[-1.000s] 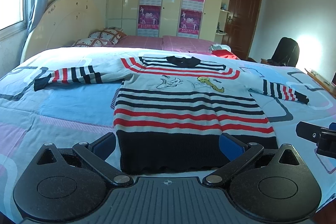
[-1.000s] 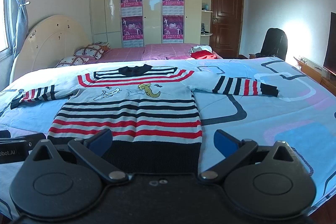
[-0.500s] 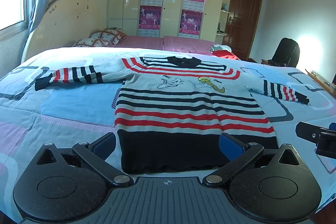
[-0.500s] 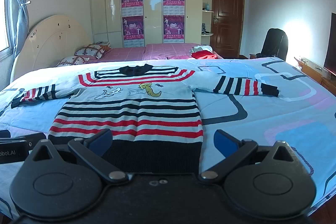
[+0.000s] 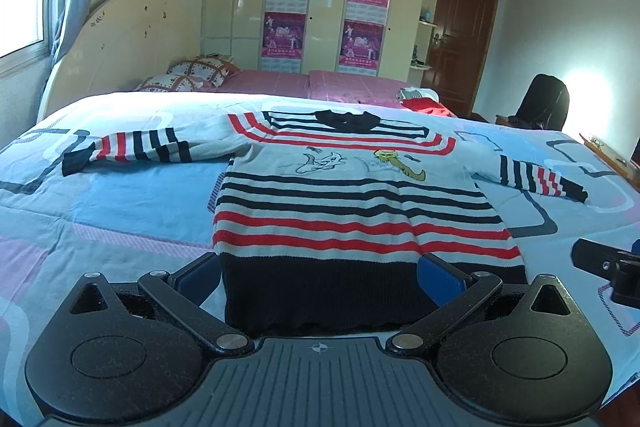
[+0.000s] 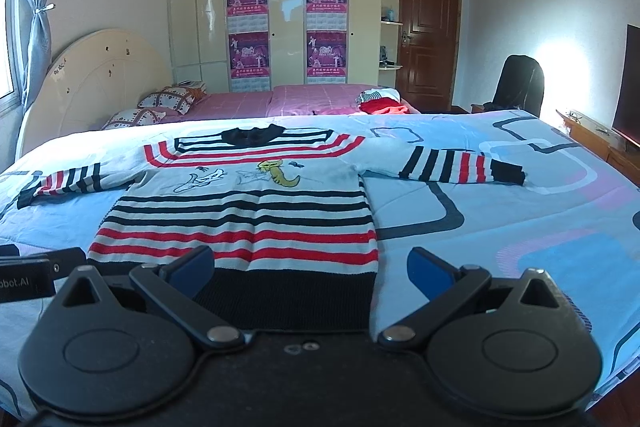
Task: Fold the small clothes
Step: 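Grasp the black cuff of one striped sleeve with the right tool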
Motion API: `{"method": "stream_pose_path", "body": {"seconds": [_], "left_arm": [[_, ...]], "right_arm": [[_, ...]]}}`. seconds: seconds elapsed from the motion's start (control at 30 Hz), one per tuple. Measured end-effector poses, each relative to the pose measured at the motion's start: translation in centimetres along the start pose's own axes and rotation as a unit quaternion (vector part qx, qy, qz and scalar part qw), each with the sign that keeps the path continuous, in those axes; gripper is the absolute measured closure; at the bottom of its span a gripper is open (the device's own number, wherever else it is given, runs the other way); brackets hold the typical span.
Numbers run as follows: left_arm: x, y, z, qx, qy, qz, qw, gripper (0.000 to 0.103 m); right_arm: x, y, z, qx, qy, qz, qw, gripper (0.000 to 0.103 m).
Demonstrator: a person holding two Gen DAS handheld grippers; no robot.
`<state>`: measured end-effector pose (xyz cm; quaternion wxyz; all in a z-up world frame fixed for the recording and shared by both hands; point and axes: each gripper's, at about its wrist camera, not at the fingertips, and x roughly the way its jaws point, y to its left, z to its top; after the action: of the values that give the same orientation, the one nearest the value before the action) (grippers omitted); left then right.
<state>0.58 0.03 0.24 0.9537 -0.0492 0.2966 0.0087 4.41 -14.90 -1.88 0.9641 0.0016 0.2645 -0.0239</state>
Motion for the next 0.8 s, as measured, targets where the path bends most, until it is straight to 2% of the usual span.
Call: {"method": "stream_pose_path", "body": {"seconds": [0.17,0.3,0.4,0.57,0.63,0.8], "left_arm": [[1.7,0.5,2.0,-0.020,-0.002,-0.014,0.9997,0.000],[4.5,0.5,4.4,-0.036,-0.012,-0.043,0.9983,0.000],[7.4,-0.6,6.2,-0.026,-0.025,-0.027,0.9990,0.000],[13.1,-2.4,8.7,-0.040,-0.018,-0.015,0.9989,0.000],[15.5,-3.2,9.3,-0.049,-0.019,-0.004,0.9986,0.000],[22.7,-5.1,10.6,-0.061,0.005,0.034,0.9976,0.000]], "right_arm": [[0.7,-2.9,0.8,0.026,-0.015,-0.010,1.000,0.002],[2.7,-6.9,2.5,0.071,-0.038,-0.030,0.996,0.018],[5.4,-10.1,4.0,0.097,-0.049,-0.046,0.993,0.029],[12.1,-16.9,6.1,0.152,-0.051,-0.062,0.985,0.043],[15.6,-20.7,6.6,0.195,-0.039,-0.068,0.978,0.053],[24.6,-28.5,6.4,0.266,-0.007,-0.103,0.959,0.055]]}}
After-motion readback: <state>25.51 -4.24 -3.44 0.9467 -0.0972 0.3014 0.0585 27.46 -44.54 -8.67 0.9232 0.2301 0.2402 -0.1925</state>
